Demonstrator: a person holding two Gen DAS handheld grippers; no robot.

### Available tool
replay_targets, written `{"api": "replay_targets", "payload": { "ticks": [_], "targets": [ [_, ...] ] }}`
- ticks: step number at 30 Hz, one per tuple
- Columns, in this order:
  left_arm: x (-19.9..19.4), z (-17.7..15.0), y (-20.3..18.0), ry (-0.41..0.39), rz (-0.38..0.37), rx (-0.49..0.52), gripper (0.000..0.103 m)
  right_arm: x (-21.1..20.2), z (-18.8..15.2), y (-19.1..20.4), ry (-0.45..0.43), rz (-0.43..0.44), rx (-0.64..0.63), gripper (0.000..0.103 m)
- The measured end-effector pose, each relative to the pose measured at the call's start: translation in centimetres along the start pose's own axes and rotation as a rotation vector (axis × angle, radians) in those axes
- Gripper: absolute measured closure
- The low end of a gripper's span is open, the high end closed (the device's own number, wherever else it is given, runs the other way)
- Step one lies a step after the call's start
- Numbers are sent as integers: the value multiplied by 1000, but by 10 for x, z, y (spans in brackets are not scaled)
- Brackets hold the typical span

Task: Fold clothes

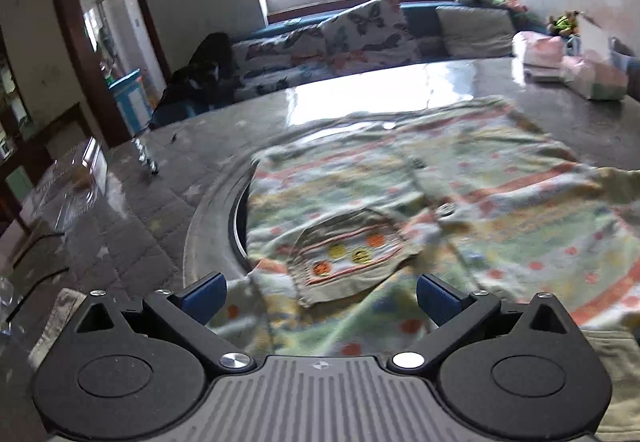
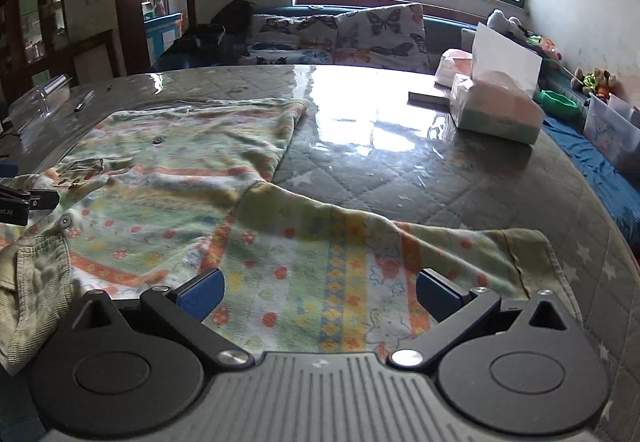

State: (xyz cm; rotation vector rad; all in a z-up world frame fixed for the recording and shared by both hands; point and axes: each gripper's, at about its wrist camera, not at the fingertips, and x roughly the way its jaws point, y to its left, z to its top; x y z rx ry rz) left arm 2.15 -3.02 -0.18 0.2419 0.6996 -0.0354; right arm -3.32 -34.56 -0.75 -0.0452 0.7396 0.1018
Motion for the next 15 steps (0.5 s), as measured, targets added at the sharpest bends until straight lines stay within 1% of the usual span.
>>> {"api": "replay_targets", "payload": {
  "ticks": [3,7,12,15],
  "targets": [
    [6,-2,7,4,38,-5,0,0,-1,-1,2,-4,3,0],
    [10,2,24,-4,63,-66,0,2,-1,-3,7,-9,14,0],
    [25,3,33,3,131,-35,1,8,-3,-5,28,-21,18,0],
    [33,3,39,6,174,-25,0,10,-4,-6,30,-23,19,0]
  ]
}}
